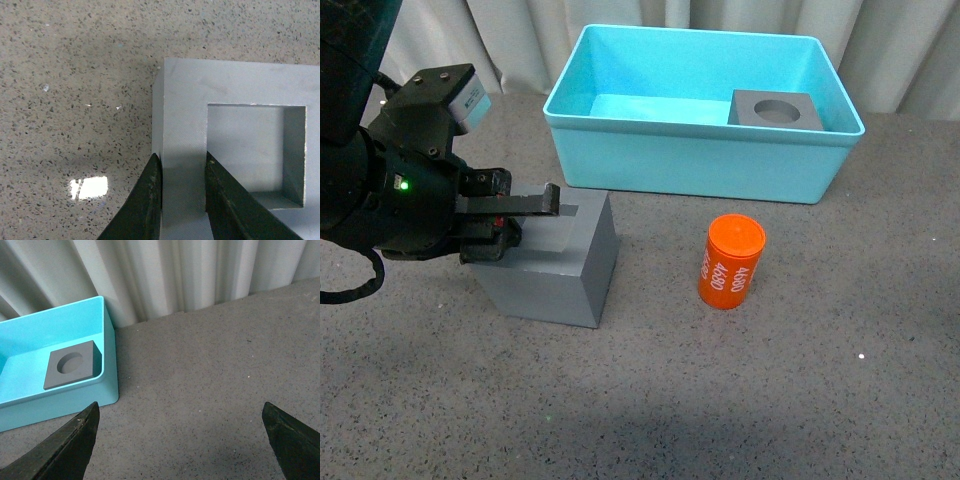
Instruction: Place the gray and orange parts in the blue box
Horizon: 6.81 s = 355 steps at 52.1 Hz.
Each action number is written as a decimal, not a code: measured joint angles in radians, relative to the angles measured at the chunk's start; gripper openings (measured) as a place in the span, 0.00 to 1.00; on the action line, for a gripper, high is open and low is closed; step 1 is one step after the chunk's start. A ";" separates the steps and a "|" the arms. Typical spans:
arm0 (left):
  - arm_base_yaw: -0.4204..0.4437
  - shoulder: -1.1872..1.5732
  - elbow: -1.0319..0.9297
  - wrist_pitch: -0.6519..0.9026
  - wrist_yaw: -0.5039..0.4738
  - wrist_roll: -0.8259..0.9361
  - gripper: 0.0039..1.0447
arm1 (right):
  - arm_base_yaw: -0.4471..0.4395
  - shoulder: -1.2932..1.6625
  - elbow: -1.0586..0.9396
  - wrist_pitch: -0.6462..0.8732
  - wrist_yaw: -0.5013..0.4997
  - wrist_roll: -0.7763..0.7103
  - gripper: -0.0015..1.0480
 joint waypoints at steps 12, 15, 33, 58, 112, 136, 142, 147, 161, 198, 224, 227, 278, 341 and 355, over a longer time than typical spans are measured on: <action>-0.002 -0.095 0.006 0.037 -0.011 -0.039 0.17 | 0.000 0.000 0.000 0.000 0.000 0.000 0.91; -0.004 -0.117 0.019 0.072 -0.013 -0.050 0.17 | 0.000 0.000 0.000 0.000 0.000 0.000 0.91; -0.019 -0.043 0.311 0.135 -0.050 -0.048 0.17 | 0.000 0.000 0.000 0.000 0.000 0.000 0.91; -0.019 0.209 0.515 0.126 -0.058 -0.019 0.17 | 0.000 0.000 0.000 0.000 0.000 0.000 0.91; -0.019 0.390 0.621 0.092 -0.082 0.010 0.17 | 0.000 0.000 0.000 0.000 0.000 0.000 0.91; -0.020 0.320 0.593 0.098 -0.085 -0.048 0.89 | 0.000 0.000 0.000 0.000 0.000 0.000 0.91; -0.023 0.262 0.545 0.117 -0.089 -0.060 0.94 | 0.000 0.000 0.000 0.000 0.000 0.000 0.91; -0.026 0.207 0.491 0.142 -0.108 -0.070 0.94 | 0.000 0.000 0.000 0.000 0.000 0.000 0.91; -0.040 0.022 0.249 0.242 -0.192 -0.100 0.94 | 0.000 0.000 0.000 0.000 0.000 0.000 0.91; -0.062 -0.495 -0.309 0.282 -0.373 -0.204 0.93 | 0.000 0.000 0.000 0.000 0.000 0.000 0.91; 0.162 -0.858 -0.740 0.734 -0.148 0.188 0.03 | 0.000 0.000 0.000 0.000 0.000 0.000 0.91; 0.174 -0.908 -0.750 0.694 -0.135 0.189 0.03 | 0.000 0.000 0.000 0.000 0.000 0.000 0.91; 0.279 -1.532 -0.771 0.127 -0.035 0.192 0.03 | 0.000 0.000 0.000 0.000 0.000 0.000 0.91; 0.279 -1.807 -0.771 -0.154 -0.032 0.195 0.96 | 0.143 0.373 0.236 -0.124 -0.464 -0.562 0.91; 0.279 -1.807 -0.771 -0.154 -0.032 0.195 0.94 | 0.275 0.600 0.445 -0.373 -0.480 -0.710 0.91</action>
